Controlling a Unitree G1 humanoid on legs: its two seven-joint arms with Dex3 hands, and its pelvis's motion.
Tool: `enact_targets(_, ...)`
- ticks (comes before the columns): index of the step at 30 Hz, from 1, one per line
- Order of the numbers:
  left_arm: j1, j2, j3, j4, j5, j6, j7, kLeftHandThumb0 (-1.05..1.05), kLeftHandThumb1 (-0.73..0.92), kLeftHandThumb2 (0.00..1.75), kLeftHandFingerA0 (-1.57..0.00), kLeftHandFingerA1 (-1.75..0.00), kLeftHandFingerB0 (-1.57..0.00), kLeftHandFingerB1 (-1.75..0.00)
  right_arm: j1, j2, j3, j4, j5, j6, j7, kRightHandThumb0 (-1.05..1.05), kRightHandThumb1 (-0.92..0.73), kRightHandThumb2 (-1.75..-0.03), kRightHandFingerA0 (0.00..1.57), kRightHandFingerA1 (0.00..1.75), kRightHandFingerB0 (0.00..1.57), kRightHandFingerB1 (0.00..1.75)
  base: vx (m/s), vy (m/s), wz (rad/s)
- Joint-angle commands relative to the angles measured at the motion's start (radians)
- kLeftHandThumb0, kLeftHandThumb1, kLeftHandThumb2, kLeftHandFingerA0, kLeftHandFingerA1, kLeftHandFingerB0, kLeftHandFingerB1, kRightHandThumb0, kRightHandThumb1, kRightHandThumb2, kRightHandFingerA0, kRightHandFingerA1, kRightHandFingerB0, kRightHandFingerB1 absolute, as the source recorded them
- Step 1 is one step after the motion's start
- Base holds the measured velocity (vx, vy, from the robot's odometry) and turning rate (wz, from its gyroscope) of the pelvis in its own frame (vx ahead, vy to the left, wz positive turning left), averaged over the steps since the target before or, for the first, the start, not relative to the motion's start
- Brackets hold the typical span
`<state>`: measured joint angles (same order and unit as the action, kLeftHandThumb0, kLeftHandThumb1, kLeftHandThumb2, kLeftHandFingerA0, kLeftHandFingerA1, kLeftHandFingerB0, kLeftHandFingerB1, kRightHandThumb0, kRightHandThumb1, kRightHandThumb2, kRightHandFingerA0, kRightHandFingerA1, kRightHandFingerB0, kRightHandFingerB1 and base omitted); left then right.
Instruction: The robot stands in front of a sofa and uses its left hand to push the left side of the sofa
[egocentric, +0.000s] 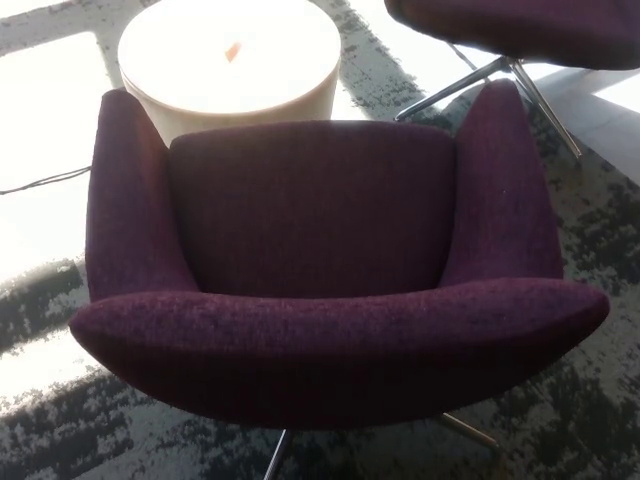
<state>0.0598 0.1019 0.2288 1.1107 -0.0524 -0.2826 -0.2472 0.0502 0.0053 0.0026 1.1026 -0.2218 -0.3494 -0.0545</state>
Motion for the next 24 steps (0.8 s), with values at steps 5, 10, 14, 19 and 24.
enact_targets(5,-0.037,0.03,0.033,0.065,-0.035,-0.248,-0.121,-0.91,0.91,1.23,0.0,-0.14,0.0,-0.14,-0.036,-0.033,0.015,0.096,-0.024,-0.264,-0.143,-0.68,-0.74,-1.1,0.35,0.53,0.18,0.44,0.0,0.0,0.0)
enact_targets(10,-0.068,0.051,0.061,0.054,-0.061,-0.257,-0.123,-0.89,0.88,1.2,-0.03,-0.17,-0.03,-0.16,-0.046,-0.031,0.009,0.123,-0.005,-0.289,-0.135,-0.67,-0.73,-1.09,0.36,0.54,0.19,0.44,0.0,0.0,0.0)
enact_targets(14,-0.117,0.087,0.083,0.025,-0.08,-0.259,-0.133,-0.87,0.92,1.24,0.0,-0.16,0.0,-0.14,-0.051,-0.026,-0.012,0.139,0.02,-0.299,-0.126,-0.63,-0.7,-1.08,0.37,0.54,0.2,0.45,0.0,0.0,0.0)
enact_targets(19,-0.184,0.121,0.126,0.0,-0.12,-0.269,-0.181,-0.89,0.92,1.23,0.0,-0.13,0.0,-0.1,-0.058,-0.026,-0.022,0.148,0.021,-0.306,-0.131,-0.64,-0.71,-1.09,0.37,0.55,0.2,0.45,0.0,0.0,0.0)
enact_targets(24,-0.251,0.165,0.149,-0.049,-0.15,-0.233,-0.199,-0.84,0.92,1.26,0.0,-0.16,0.0,-0.15,-0.061,-0.029,-0.019,0.155,0.011,-0.302,-0.143,-0.65,-0.72,-1.09,0.36,0.54,0.2,0.45,0.0,0.0,0.0)
